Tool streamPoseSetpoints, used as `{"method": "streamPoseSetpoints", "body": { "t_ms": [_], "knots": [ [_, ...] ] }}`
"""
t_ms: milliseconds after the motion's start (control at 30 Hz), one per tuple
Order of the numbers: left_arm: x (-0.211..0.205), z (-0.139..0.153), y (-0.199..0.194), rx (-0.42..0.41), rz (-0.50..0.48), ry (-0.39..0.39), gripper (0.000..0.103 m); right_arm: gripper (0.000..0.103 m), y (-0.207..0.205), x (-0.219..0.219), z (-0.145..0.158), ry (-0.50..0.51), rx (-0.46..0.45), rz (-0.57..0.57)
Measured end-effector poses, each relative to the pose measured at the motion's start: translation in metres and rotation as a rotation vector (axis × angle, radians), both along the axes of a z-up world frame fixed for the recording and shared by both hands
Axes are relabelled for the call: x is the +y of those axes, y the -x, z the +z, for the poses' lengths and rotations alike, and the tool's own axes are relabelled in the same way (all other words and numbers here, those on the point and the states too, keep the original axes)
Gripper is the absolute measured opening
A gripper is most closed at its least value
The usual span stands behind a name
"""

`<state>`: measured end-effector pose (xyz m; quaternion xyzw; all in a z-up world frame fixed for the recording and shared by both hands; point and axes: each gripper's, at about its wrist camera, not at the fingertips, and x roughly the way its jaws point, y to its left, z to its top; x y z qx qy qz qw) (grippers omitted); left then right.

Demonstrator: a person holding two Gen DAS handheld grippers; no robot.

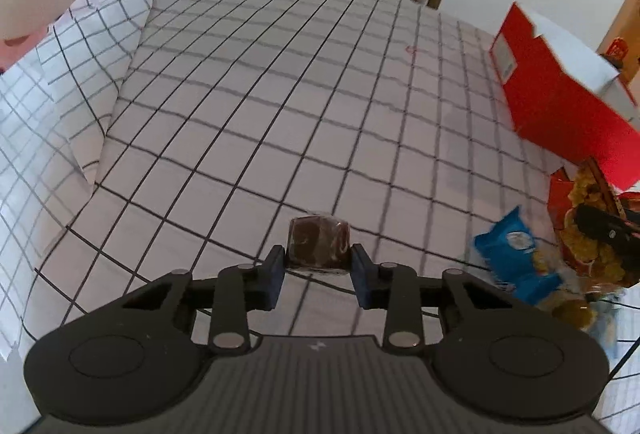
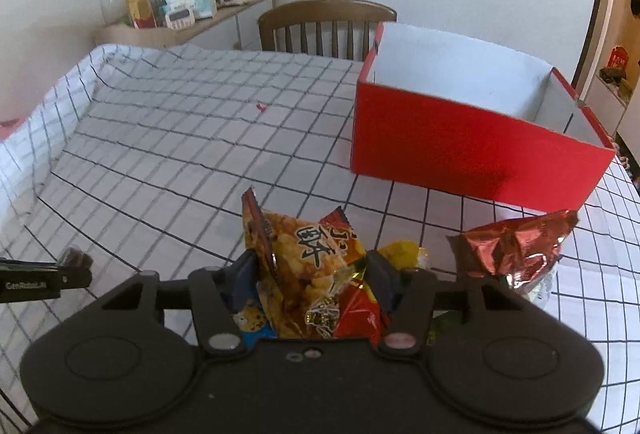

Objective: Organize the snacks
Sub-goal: 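Carry the chocolate and chip bag over the red box with both tools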

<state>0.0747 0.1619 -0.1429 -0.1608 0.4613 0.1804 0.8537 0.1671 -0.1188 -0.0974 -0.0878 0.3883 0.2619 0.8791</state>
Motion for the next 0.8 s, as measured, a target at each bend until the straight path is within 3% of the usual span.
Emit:
{"method": "streamPoseSetpoints", "body": {
  "t_ms": [433, 800],
  "knots": [
    [-0.057, 0.081, -0.01, -0.115, -0.141, -0.011, 0.034, 0.057, 0.003, -0.042, 0.065, -0.079, -0.026, -0.002],
    [-0.113, 0.131, -0.063, -0.172, -0.257, -0.04, 0.034, 0.057, -0.028, -0.088, 0.11, -0.127, -0.086, -0.02]
  ]
}}
